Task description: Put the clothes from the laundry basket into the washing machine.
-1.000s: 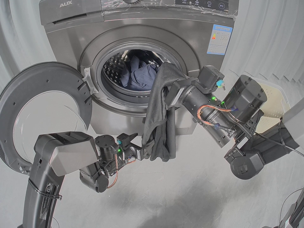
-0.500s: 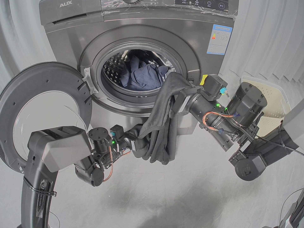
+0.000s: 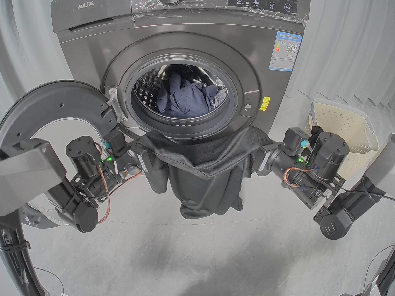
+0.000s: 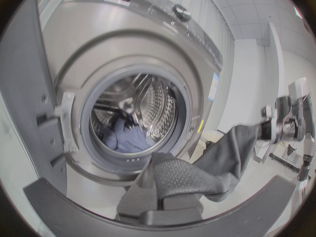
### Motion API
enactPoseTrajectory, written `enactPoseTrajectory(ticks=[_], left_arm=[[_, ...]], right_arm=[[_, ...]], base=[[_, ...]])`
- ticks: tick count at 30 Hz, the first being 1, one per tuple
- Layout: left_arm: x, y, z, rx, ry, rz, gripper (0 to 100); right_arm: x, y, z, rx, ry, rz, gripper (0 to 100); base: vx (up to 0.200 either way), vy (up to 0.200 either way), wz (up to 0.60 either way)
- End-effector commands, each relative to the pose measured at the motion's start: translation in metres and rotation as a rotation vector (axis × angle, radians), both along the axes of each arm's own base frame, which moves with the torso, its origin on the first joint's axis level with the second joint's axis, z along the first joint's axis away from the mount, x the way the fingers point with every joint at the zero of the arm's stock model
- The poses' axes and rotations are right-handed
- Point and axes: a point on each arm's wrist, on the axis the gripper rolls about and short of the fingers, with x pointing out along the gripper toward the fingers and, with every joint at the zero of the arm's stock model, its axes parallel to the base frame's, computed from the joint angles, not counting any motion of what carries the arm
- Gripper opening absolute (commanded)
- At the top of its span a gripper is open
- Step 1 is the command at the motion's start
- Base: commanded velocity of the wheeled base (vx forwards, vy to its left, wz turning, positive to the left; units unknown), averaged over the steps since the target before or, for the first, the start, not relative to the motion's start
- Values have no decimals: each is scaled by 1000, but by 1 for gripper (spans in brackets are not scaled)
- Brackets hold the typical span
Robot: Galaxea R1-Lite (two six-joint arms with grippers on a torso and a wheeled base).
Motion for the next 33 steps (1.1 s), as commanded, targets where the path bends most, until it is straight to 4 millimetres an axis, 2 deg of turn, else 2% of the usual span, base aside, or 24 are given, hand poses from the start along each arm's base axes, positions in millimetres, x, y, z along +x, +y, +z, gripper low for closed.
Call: enactPoseTrajectory(ticks=[1, 3, 5, 11, 12, 19, 23, 25, 27, 28, 33], left_arm=[[-24, 6, 50, -48, -127, -9, 0], [-25, 7, 53, -51, -136, -11, 0], [-32, 9, 66, -66, -171, -18, 0], [-44, 12, 85, -102, -212, -30, 0], [-44, 12, 85, -104, -213, -30, 0], [-45, 9, 86, -107, -215, -32, 0], [-45, 8, 86, -108, -211, -32, 0], [-44, 7, 85, -108, -207, -32, 0], [-43, 7, 84, -109, -206, -29, 0], [-43, 7, 84, -109, -206, -28, 0], [-42, 4, 83, -109, -200, -29, 0]], right_arm=[[1, 0, -26, -47, 77, -1, 0], [-1, 0, -29, -54, 87, 3, 0], [-8, 9, -35, -67, 103, 37, 0], [-5, 14, -52, -93, 144, 40, 0], [-3, 14, -56, -98, 152, 37, 100], [3, 16, -79, -127, 209, 32, 100], [0, 19, -83, -136, 220, 43, 100], [-17, 22, -96, -188, 269, 84, 100], [-22, 23, -99, -199, 284, 94, 100], [-30, 23, -105, -222, 309, 112, 100], [-44, 25, -112, -256, 343, 143, 100]], base=[[0, 0, 0], [0, 0, 0], [0, 0, 0], [0, 0, 0], [0, 0, 0], [0, 0, 0], [0, 0, 0], [0, 0, 0], [0, 0, 0], [0, 0, 0], [0, 0, 0]])
